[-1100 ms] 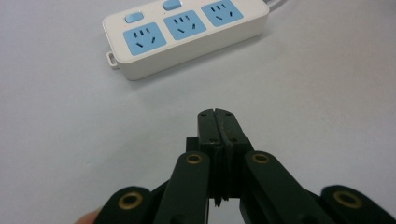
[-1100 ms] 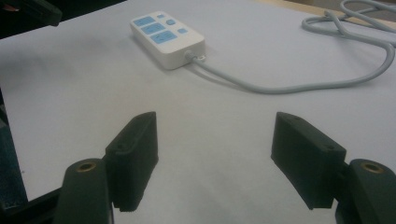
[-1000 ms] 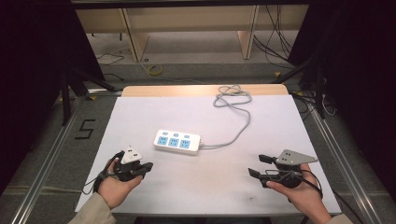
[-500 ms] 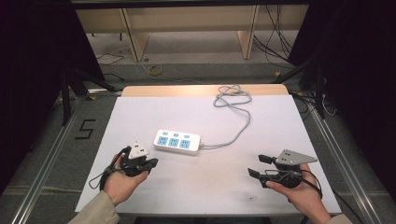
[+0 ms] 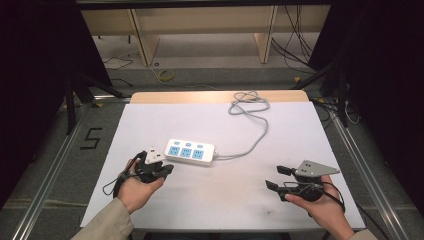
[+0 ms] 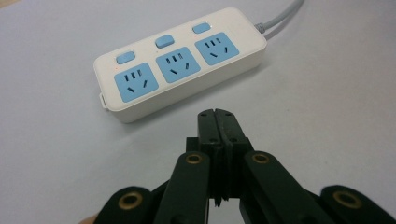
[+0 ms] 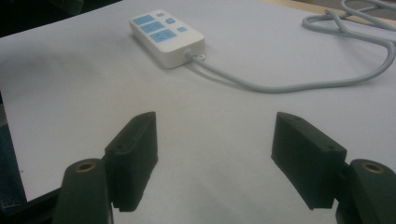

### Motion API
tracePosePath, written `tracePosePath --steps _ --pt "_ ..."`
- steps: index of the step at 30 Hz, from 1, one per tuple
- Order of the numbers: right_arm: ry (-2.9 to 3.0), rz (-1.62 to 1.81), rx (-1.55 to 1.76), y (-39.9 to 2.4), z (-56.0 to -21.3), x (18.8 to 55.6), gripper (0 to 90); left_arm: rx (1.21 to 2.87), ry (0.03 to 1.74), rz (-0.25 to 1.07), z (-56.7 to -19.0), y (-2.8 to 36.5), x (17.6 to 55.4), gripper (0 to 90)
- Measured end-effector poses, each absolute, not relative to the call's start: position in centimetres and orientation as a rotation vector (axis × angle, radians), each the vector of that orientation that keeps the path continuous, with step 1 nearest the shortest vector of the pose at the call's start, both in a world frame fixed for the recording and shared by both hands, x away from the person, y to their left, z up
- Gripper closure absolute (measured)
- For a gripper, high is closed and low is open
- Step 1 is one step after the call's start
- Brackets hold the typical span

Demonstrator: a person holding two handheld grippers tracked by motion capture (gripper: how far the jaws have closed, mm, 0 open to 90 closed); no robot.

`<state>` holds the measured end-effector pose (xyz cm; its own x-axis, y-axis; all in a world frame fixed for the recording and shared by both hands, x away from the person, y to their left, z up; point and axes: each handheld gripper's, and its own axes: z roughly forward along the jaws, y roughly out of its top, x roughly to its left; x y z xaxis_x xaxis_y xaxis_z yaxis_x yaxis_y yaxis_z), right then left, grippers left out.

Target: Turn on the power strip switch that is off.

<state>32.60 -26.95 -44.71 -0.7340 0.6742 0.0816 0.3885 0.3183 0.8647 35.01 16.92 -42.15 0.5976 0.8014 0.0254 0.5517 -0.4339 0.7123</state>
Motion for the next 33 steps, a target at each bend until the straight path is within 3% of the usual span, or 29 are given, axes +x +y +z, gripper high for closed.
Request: tracePosePath --steps 33 --pt "2.297 1.374 0.955 -26.9 -44.7 32.6 31.6 2.169 1.064 0.485 -41.5 15.0 37.1 89.8"
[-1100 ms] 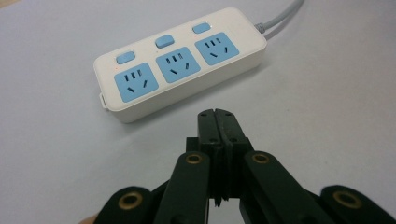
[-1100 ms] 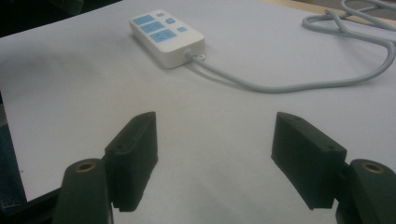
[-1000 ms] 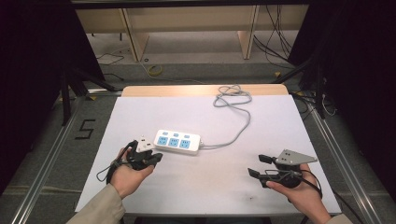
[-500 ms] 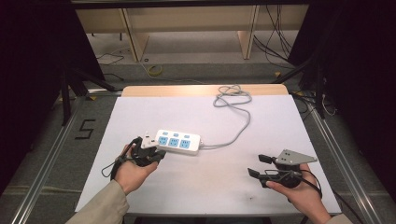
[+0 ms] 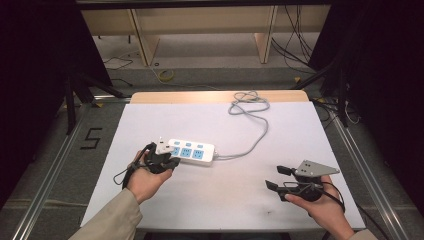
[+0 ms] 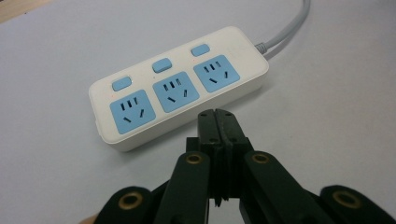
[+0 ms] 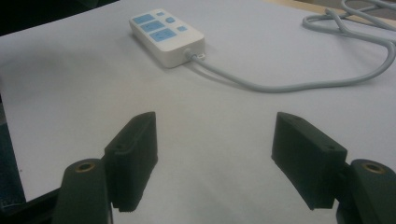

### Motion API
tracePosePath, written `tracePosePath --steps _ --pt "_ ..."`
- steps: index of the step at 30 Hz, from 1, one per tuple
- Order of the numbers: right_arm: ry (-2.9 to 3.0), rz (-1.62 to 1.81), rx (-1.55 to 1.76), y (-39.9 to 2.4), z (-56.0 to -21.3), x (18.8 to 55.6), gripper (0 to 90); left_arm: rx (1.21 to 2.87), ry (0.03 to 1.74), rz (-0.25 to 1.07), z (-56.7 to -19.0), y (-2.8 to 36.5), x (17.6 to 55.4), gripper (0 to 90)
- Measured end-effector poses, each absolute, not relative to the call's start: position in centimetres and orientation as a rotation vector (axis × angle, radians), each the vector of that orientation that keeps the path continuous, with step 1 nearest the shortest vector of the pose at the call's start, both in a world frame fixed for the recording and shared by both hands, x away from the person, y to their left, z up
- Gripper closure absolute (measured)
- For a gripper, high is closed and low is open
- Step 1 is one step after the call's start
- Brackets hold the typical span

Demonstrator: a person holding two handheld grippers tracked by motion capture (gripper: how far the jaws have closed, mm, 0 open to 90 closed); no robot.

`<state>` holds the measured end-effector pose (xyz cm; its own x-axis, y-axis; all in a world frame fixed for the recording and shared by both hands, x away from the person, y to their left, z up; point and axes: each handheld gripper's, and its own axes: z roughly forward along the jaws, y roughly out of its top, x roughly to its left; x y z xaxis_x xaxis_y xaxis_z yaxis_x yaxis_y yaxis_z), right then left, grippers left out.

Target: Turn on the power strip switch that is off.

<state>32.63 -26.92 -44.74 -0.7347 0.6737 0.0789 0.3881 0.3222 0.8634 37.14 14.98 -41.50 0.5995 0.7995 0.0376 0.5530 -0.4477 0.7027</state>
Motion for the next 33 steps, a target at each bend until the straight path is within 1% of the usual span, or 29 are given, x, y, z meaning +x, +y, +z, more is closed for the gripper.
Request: tracePosePath --steps 10,33 --pt "2.298 1.371 0.954 -26.9 -44.7 32.6 31.5 2.161 1.078 0.473 -41.4 14.7 38.1 89.8" --pt "2.301 1.368 0.945 -26.9 -44.7 32.6 31.8 2.165 1.091 0.495 -41.0 14.0 39.8 89.8"
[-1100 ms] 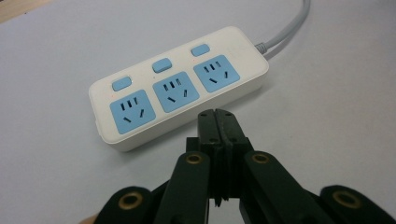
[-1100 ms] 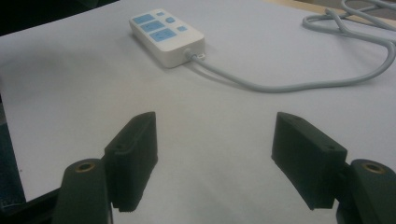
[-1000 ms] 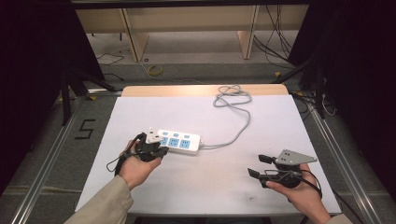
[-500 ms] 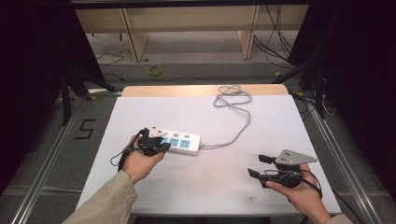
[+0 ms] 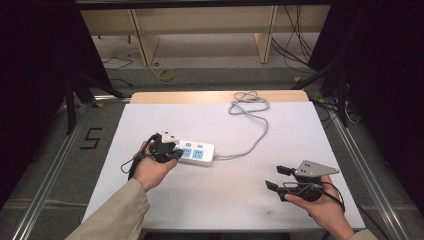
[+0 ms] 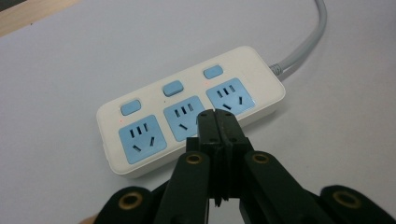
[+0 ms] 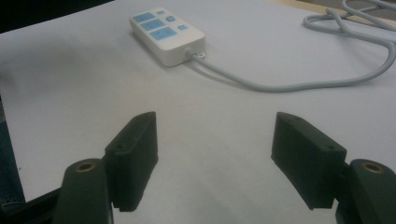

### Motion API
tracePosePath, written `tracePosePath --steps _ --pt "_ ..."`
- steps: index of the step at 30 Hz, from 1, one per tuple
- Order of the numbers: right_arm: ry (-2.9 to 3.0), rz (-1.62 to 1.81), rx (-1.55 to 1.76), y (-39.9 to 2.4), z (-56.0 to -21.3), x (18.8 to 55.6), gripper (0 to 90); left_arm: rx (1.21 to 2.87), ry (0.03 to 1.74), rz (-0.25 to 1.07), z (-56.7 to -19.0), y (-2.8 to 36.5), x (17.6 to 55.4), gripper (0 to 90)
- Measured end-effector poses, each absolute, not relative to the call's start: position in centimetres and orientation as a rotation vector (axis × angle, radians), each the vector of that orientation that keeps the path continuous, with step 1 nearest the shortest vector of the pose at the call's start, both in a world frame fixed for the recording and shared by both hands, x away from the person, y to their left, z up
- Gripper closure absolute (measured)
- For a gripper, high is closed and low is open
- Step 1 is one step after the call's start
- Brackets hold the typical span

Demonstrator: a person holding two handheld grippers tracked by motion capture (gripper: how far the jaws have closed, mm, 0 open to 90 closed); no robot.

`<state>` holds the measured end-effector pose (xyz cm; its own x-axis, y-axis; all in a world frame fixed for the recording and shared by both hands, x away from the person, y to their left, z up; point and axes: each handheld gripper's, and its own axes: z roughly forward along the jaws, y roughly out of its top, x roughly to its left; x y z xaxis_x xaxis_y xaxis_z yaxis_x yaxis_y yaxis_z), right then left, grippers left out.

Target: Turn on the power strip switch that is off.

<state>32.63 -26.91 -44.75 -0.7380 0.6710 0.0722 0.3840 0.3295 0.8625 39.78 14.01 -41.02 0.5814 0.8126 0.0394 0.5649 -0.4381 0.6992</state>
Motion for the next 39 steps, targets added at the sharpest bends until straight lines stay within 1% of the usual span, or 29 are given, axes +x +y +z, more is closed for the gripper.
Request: tracePosePath --steps 12,39 --pt "2.304 1.363 0.944 -26.9 -44.8 32.6 31.9 2.172 1.093 0.521 -40.8 13.6 40.9 89.8" --pt "2.304 1.363 0.943 -26.9 -44.8 32.6 31.9 2.172 1.125 0.532 -40.7 13.3 42.8 89.8"
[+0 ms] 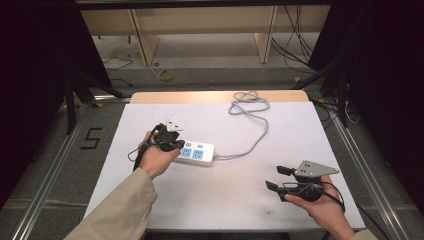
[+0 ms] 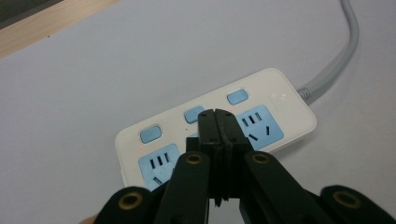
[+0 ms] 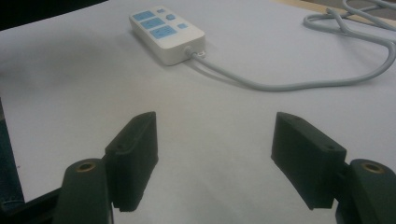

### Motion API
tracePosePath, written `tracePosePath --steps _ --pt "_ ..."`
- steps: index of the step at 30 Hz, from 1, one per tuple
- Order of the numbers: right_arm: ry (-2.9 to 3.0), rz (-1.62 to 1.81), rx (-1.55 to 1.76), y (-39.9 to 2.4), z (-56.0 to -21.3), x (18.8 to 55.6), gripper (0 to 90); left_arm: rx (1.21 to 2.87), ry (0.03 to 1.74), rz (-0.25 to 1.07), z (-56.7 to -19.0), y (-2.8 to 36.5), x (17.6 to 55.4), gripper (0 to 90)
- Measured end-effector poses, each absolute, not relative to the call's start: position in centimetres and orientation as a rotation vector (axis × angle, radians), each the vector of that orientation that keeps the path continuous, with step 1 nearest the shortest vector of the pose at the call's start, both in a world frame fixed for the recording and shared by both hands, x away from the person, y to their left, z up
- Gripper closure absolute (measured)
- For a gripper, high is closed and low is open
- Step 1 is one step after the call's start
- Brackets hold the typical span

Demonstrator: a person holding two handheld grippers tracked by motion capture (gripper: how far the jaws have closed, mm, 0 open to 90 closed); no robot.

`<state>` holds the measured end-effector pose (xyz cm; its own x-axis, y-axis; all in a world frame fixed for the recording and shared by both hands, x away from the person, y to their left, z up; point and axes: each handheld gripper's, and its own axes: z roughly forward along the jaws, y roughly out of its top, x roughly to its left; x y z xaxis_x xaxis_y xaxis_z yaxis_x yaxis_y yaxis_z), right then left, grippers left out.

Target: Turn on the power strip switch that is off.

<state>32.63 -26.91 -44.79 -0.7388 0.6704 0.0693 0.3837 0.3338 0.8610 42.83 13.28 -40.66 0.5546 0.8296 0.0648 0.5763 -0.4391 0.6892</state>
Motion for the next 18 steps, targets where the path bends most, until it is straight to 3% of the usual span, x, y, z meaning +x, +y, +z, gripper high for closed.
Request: tracePosePath --steps 18 --pt "2.303 1.364 0.942 -26.91 -44.79 32.65 31.8 2.182 1.132 0.560 -40.63 13.10 43.87 89.8"
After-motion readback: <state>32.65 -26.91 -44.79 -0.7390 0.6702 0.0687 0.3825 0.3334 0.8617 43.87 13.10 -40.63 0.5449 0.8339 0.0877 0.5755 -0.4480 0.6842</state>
